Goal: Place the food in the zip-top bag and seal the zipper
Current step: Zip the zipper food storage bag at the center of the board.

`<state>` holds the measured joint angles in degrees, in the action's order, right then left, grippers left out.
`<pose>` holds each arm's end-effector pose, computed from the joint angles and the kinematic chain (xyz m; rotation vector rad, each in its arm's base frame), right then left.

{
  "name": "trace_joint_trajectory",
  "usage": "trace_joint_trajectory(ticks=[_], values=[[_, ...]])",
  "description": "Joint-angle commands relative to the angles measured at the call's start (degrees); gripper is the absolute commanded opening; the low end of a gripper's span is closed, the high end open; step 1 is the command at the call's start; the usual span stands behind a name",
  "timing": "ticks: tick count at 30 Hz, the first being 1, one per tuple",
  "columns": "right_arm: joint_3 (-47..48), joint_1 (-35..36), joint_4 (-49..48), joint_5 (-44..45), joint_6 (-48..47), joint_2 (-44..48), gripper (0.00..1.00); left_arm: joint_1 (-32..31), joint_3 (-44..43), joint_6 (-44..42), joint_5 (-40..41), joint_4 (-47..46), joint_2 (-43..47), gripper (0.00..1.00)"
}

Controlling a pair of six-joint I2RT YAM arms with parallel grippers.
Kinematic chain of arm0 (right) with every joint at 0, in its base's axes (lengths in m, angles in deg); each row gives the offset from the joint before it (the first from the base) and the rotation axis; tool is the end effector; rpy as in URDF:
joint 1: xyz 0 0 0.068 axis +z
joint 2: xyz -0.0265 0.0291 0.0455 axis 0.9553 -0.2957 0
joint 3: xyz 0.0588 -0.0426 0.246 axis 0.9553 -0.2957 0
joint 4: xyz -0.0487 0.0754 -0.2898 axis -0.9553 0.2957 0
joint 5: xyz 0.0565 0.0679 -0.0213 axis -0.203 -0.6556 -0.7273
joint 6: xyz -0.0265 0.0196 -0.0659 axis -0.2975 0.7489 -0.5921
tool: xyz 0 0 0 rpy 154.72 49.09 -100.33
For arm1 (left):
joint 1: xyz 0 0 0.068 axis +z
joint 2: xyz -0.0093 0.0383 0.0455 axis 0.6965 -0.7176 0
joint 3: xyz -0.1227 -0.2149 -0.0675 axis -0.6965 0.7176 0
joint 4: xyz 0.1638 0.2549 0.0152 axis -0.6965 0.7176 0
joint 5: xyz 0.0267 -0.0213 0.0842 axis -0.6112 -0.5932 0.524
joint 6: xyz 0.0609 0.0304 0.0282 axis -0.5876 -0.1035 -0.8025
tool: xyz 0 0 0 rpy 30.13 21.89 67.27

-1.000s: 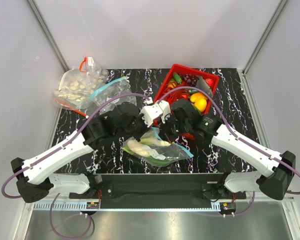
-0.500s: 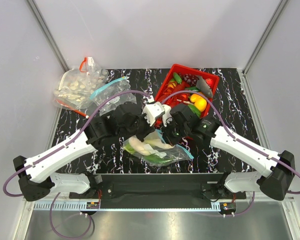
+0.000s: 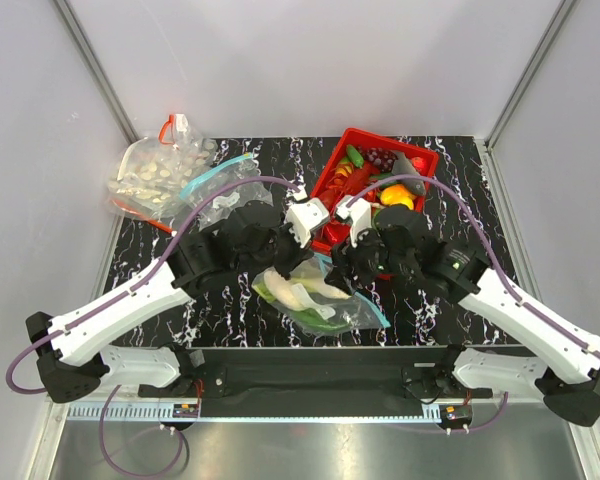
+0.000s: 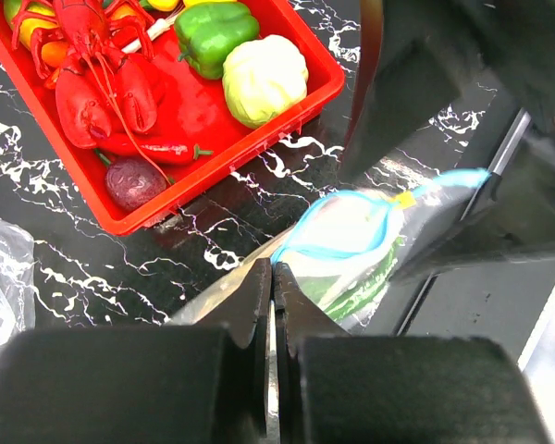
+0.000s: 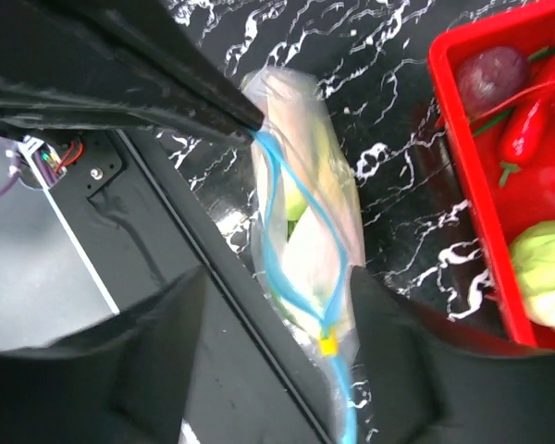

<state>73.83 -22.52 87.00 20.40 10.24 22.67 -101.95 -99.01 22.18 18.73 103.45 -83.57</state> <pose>0.1815 0.2352 0.3466 -0.9600 2.0319 0.7294 0.1723 -0.2750 0.3684 1.0557 1.8709 -0.6125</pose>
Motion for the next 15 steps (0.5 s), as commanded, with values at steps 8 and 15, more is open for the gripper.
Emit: trace_joint_trajectory(ticks=[8,15], values=[[-5.3,0.43,-4.19,1.1,-1.16,6.74,1.0,0.06,-2.31,-0.83,0.66,-3.51,1.37,0.0],[-6.79,0.52,-9.9,2.06,-6.25,0.86,0.95,0.06,-3.72,-1.62,0.14,-2.37,1.89,0.0]])
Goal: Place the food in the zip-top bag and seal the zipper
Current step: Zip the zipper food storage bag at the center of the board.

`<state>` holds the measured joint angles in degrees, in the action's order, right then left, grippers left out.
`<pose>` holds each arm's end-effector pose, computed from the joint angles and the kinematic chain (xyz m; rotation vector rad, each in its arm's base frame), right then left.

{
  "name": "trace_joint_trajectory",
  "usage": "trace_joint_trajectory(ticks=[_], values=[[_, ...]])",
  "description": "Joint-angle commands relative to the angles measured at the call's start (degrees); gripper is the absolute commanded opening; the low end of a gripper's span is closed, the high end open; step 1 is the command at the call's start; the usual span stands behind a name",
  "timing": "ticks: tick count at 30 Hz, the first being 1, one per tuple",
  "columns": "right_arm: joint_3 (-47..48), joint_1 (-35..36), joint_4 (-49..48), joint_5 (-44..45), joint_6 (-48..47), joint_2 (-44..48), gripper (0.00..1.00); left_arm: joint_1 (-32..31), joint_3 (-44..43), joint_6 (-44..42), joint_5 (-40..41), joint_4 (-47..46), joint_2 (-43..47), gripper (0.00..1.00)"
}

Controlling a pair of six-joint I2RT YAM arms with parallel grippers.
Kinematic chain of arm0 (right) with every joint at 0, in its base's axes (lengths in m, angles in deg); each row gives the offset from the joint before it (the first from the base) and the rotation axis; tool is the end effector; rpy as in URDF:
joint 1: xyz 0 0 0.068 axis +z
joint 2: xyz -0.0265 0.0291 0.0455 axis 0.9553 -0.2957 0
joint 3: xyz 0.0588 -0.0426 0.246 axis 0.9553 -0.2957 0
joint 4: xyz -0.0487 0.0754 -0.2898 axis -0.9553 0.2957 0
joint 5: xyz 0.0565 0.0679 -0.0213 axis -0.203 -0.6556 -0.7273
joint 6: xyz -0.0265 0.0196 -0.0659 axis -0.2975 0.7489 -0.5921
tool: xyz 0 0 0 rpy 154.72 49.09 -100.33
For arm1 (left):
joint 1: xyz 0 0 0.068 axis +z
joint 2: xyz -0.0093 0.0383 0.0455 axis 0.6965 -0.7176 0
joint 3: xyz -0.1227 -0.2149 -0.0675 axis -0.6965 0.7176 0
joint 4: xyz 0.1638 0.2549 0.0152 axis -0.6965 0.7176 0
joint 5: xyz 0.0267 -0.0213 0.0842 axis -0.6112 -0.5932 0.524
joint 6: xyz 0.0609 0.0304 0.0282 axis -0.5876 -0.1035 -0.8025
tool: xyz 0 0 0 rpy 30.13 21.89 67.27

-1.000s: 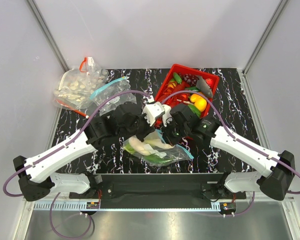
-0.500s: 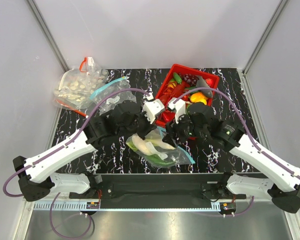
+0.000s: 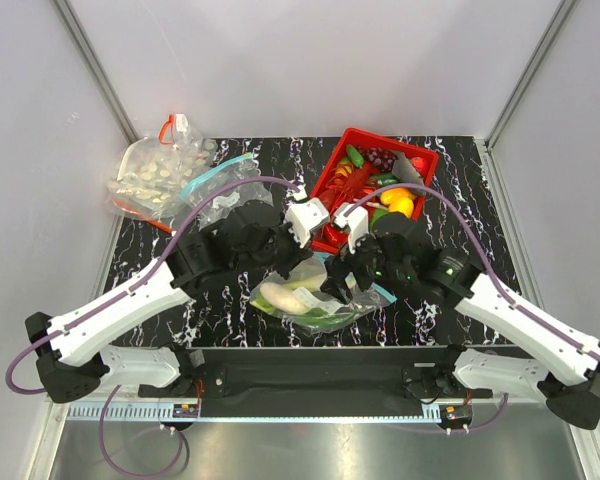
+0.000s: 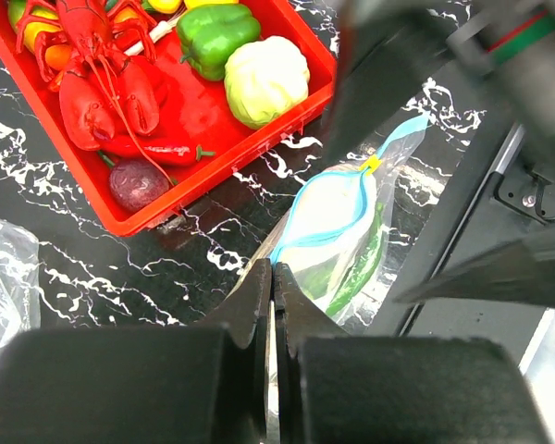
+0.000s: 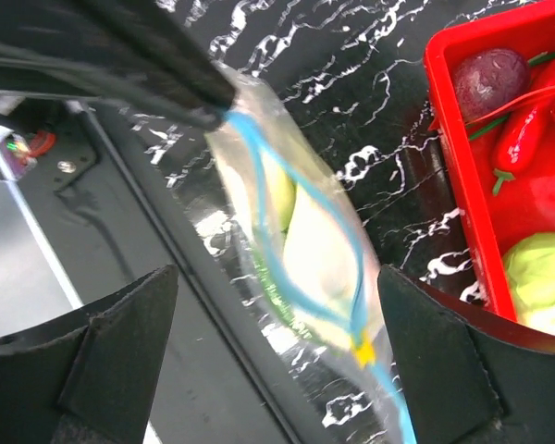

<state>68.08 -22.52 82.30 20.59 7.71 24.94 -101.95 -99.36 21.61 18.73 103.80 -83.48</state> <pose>0.1804 0.2335 0.3270 -0.9924 1.9842 0.7090 0.1718 -0.2742 0.3706 1.0636 1.8632 -0.6074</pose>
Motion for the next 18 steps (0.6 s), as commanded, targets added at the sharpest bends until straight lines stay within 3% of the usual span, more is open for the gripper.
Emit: trace_joint_trajectory(ticks=[1,7,8,9,12,18], values=[[-1.3,0.43,-6.69,2.48,-4.08,-1.77,0.95,0.06,-3.37,-1.22,0.31,-2.54,1.98,0.0],[-2.27,0.34,-9.51,7.06,-4.7,-2.3,0.98,0.06,-2.93,-1.84,0.31,-1.05,3.12,0.0],[-2.36,0.34,-9.43,5.58,-4.87,-2.39,0.88,0.06,-2.76,-1.93,0.58,-1.05,3.56,0.0],[-2.28,0.34,-9.17,4.78,-4.79,-2.39,0.59,0.06,-2.5,-2.02,0.58,-1.05,3.74,0.0],[-2.36,0.34,-8.73,2.05,-4.17,-2.39,0.08,0.06,-2.23,-2.19,2.06,-1.14,4.09,0.0],[-2.45,0.34,-7.84,0.37,-2.85,-2.84,0.0,0.14,-3.37,-2.63,4.01,-0.08,4.44,0.0]])
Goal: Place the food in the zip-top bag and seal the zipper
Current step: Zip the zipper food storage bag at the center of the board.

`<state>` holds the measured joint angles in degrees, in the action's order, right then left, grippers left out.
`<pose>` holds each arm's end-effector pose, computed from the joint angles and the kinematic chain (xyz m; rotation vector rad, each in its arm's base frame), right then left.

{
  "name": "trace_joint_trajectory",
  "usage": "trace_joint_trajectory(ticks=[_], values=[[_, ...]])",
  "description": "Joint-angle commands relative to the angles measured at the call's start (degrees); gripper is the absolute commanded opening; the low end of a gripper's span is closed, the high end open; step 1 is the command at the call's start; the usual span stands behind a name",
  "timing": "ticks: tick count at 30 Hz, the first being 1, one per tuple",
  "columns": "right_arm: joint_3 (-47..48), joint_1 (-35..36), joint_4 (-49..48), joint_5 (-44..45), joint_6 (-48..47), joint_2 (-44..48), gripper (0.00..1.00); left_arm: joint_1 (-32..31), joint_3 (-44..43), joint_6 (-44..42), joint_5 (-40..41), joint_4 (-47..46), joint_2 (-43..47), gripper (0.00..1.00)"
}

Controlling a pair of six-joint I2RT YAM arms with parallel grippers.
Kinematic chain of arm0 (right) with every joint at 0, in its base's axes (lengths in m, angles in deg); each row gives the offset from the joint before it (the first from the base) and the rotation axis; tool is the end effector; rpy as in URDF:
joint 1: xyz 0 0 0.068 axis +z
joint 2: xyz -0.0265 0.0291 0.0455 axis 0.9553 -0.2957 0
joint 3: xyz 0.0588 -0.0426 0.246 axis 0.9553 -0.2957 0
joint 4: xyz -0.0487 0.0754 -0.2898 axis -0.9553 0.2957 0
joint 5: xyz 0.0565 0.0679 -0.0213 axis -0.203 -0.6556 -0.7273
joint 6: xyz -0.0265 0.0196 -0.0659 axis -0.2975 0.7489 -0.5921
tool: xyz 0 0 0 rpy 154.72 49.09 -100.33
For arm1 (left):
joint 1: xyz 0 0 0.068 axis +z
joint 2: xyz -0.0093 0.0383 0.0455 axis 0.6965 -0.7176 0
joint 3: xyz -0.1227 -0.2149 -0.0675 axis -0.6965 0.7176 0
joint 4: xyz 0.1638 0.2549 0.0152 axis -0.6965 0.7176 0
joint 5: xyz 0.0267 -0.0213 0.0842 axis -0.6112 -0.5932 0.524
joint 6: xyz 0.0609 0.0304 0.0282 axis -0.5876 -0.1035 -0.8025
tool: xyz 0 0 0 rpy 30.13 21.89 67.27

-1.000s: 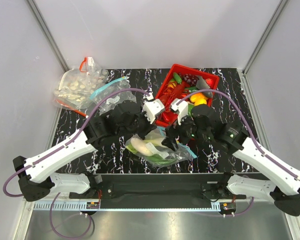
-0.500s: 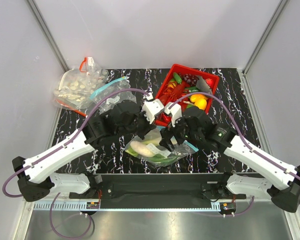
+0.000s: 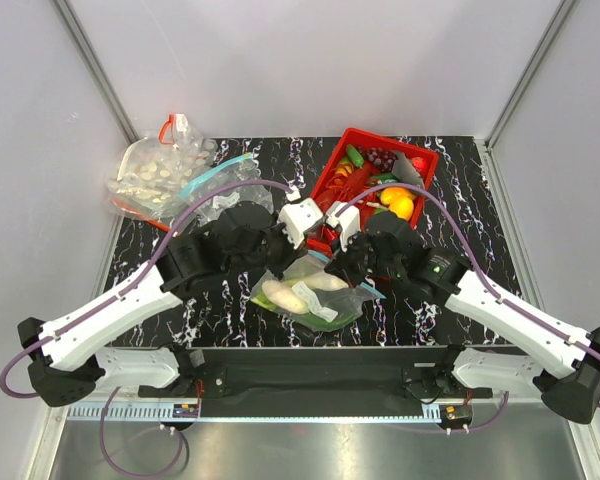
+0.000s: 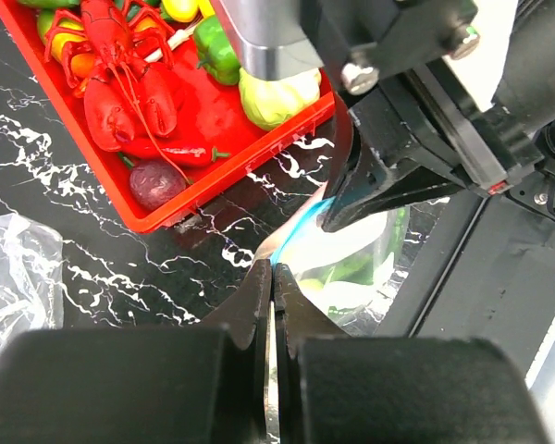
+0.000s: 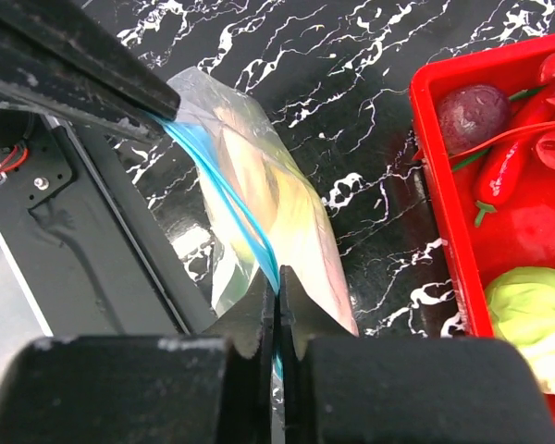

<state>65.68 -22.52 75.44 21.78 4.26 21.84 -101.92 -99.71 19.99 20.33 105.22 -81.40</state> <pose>0.1936 0.2475 0.3083 -1.0261 1.9269 0.6612 0.1673 -0.2635 0.3809 1.0610 1.8345 -0.5697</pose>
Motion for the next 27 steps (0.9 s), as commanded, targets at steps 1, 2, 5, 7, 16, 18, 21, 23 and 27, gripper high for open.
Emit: trace_joint_trajectory(ticks=[1,2,5,7,16,18,21,23,27], values=[[-0.31,0.43,-2.2,-1.06,2.17,0.62,0.0,0.12,-3.11,-1.01,2.24,-1.24,2.37,0.0],[-0.22,0.34,-2.56,-1.94,2.53,1.06,0.0,0.12,-3.11,-1.01,1.63,-1.24,2.37,0.05],[1.62,0.34,-1.69,-2.91,3.32,0.71,0.0,0.12,-1.89,-1.1,-0.48,-1.32,2.54,0.55],[2.59,0.34,-0.9,-2.91,3.41,0.45,0.0,0.12,0.04,-1.19,-2.6,-2.72,2.98,0.79],[2.59,0.34,-1.51,-5.11,4.38,1.68,0.0,0.73,5.23,-3.21,-3.83,-6.86,1.93,0.99],[2.33,0.34,-1.51,-5.37,4.47,1.94,0.0,2.57,6.55,-3.56,-4.35,-8.26,0.44,0.99],[1.89,0.34,-1.6,-5.46,4.9,2.29,0.0,5.47,11.29,-3.21,-11.54,-14.85,1.05,0.95],[1.36,0.34,-1.86,-5.37,5.08,2.56,0.0,5.92,12.09,-2.25,-16.28,-18.02,1.4,0.66],[0.4,0.43,-2.56,-4.85,5.43,2.73,0.01,5.92,11.04,-1.89,-17.72,-18.12,0.08,0.0]])
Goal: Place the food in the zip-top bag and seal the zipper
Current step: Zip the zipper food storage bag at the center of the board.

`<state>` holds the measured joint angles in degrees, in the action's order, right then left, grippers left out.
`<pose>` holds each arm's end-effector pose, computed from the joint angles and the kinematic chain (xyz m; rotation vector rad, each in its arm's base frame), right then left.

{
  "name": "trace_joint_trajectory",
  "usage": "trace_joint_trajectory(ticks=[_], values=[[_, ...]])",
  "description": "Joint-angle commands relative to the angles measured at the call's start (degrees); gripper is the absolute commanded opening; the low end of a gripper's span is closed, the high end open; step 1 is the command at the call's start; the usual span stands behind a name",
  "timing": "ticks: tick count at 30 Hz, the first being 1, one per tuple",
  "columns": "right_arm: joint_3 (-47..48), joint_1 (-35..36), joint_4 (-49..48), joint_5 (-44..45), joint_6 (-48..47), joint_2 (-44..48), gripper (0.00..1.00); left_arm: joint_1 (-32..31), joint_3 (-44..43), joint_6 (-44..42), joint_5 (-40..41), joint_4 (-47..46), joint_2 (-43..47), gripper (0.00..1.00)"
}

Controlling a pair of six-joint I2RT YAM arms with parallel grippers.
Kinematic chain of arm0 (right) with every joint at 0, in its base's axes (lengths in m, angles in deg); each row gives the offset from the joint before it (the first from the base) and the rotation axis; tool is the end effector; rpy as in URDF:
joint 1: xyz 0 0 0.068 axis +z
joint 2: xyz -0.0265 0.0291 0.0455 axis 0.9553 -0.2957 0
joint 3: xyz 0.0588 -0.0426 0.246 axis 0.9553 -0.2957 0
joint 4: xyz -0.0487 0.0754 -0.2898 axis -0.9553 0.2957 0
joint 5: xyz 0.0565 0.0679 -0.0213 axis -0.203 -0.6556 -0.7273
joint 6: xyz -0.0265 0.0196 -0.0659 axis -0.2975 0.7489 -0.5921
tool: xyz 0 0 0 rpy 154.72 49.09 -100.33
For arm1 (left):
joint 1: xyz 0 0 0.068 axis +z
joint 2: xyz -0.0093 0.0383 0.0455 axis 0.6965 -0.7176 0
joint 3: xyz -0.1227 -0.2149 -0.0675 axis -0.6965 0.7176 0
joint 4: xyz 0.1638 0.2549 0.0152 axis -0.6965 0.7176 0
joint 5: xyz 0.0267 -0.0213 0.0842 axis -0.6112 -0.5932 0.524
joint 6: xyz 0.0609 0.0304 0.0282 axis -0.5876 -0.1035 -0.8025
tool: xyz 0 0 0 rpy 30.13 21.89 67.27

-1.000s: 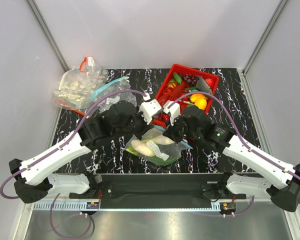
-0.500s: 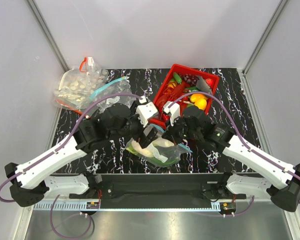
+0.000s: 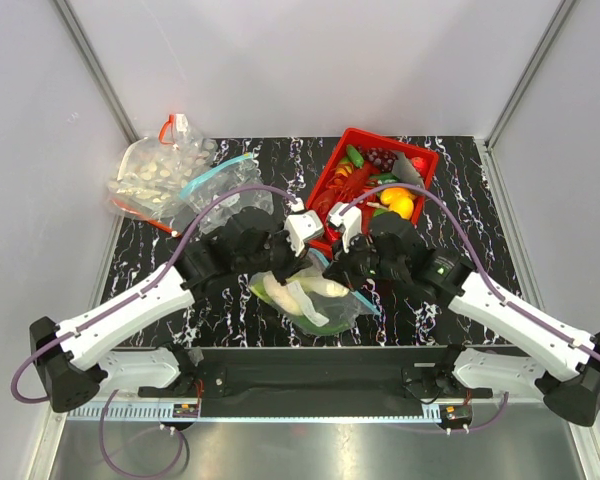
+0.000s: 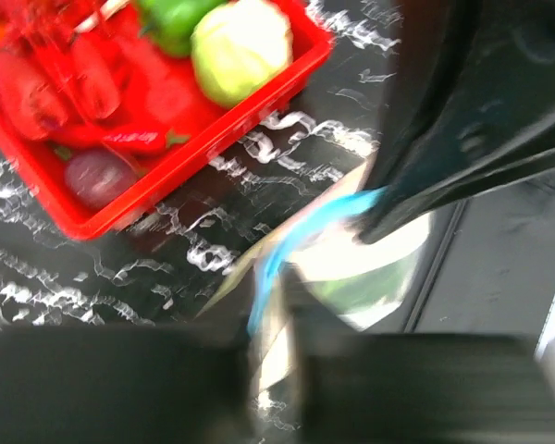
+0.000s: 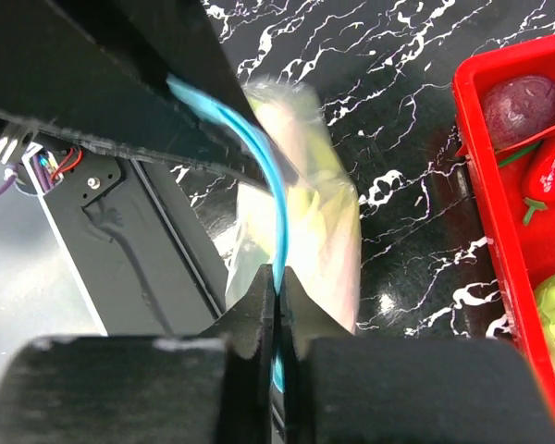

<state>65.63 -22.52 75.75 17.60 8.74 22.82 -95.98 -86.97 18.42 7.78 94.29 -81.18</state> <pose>0.1874 0.2469 0.3127 -0.9968 1.9542 0.7832 0.1911 -0.2632 0.3156 1.1311 1.8465 -0.7059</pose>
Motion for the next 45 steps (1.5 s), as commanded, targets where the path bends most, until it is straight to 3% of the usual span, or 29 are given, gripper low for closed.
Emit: trace_joint_trajectory(ticks=[1,2,3,5,6,7,8,11,12,16,19,22,24,26,28,32,35,45], values=[[0.09,0.34,-2.96,-0.24,1.13,1.58,0.08,-0.11,-2.14,0.03,-5.17,-6.75,-0.31,0.0],[-0.26,0.34,-3.22,-0.06,1.13,1.23,0.33,-0.02,-2.14,0.12,-5.69,-6.74,-0.05,0.0],[-0.79,0.34,-3.57,0.29,1.22,1.22,0.46,-0.02,-2.14,0.21,-5.96,-6.74,0.3,0.0],[-2.19,0.34,-4.36,1.17,1.39,0.26,0.6,-0.02,-1.62,0.47,-6.66,-7.53,2.13,0.0],[-2.63,0.34,-5.23,1.26,1.39,-0.18,0.76,-0.02,-1.44,0.47,-6.58,-7.62,2.84,0.0],[-3.42,0.43,-5.85,1.17,1.65,-0.45,0.81,-0.02,-1.27,0.56,-6.58,-7.88,3.29,0.0],[-3.78,0.43,-6.21,1.0,1.74,-1.32,0.81,-0.02,-1.26,0.56,-6.4,-7.8,3.99,0.0],[-4.31,0.34,-6.74,0.56,2.09,-2.9,0.68,-0.02,-1.7,0.65,-4.83,-6.84,4.08,0.0],[-4.48,0.43,-6.3,0.56,2.1,-3.17,0.51,-0.02,-2.14,0.73,-4.38,-6.22,4.08,0.0],[-5.8,0.34,-6.3,1.96,3.06,-2.91,0.09,-0.02,-2.93,0.74,-2.98,-4.73,3.47,0.0],[-6.24,0.34,-5.77,2.32,3.59,-1.86,0.0,-0.02,-3.55,0.74,-2.45,-3.93,2.85,0.0],[-5.45,0.43,-3.75,2.4,3.5,-2.12,0.04,-0.02,-4.16,0.65,-0.96,-3.23,2.76,0.0],[-5.54,0.34,-3.57,2.14,3.15,-2.03,0.48,-0.02,-4.69,0.65,-0.95,-2.44,2.68,0.0],[-5.71,0.43,-4.01,1.7,3.24,-0.98,0.81,-0.02,-4.95,0.56,-0.87,-2.0,2.33,0.0],[-5.8,0.34,-4.8,0.65,3.5,0.16,0.88,-0.02,-5.13,0.65,-0.78,-1.3,1.63,0.0],[-5.8,0.34,-4.81,0.82,3.76,4.72,0.94,-0.02,-5.04,0.73,1.06,-0.51,1.01,0.0],[-6.5,0.43,-3.66,2.57,3.5,7.54,0.84,-0.02,-4.96,1.44,2.91,0.11,1.53,0.0],[-15.46,0.34,-10.95,1.79,6.66,14.14,0.8,1.38,-5.74,7.67,6.43,3.09,8.21,0.0]])
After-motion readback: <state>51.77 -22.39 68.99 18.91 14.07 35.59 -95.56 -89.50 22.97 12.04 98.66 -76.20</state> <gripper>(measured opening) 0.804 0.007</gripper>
